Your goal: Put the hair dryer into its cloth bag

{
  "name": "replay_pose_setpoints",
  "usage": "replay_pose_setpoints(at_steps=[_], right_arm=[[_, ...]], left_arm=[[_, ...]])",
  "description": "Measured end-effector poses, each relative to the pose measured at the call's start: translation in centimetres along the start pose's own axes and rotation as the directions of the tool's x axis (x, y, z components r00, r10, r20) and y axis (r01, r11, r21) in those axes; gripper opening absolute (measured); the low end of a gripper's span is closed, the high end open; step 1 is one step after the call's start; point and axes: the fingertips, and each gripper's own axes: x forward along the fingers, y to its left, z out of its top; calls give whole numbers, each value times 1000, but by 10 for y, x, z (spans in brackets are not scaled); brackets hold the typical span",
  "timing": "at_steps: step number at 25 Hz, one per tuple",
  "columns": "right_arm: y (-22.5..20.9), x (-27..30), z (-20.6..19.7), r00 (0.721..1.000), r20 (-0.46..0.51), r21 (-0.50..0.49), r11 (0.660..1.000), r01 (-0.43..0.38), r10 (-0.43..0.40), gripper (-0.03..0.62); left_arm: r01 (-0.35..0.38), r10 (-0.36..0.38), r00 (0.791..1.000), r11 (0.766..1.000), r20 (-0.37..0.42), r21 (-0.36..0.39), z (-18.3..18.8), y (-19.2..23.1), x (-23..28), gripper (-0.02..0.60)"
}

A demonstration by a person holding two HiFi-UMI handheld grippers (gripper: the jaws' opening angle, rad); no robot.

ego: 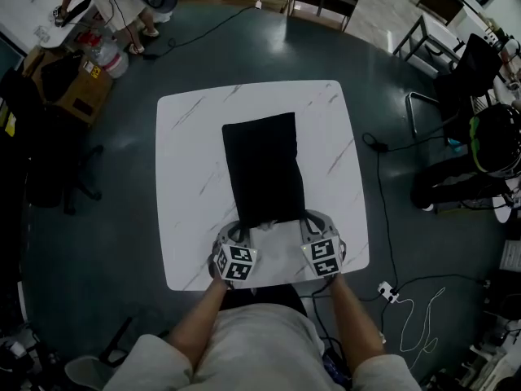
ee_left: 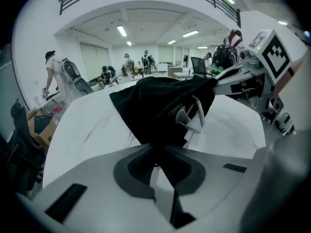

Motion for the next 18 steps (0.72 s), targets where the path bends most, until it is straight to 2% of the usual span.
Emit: replay_pose_setpoints(at_steps=[3,6,11,18], right_arm=[[3,-12,15,998,54,70,997,-20,16,21],[8,-24,44,993,119,101,994,-39,26,21],[13,-47,98,980,199,103,994,-38,17,21],[-14,-100,162,953,299,155,988,-8,-39,20]], left_arm=[[24,-19,997,997,71,-70,15,9,-12,23],[52,-28,981,991,190,-120,49,21,-39,20],[49,-12,940,994,341,-100,120,49,-87,19],[91,-53,892,994,449,-62,199,79,-139,19]])
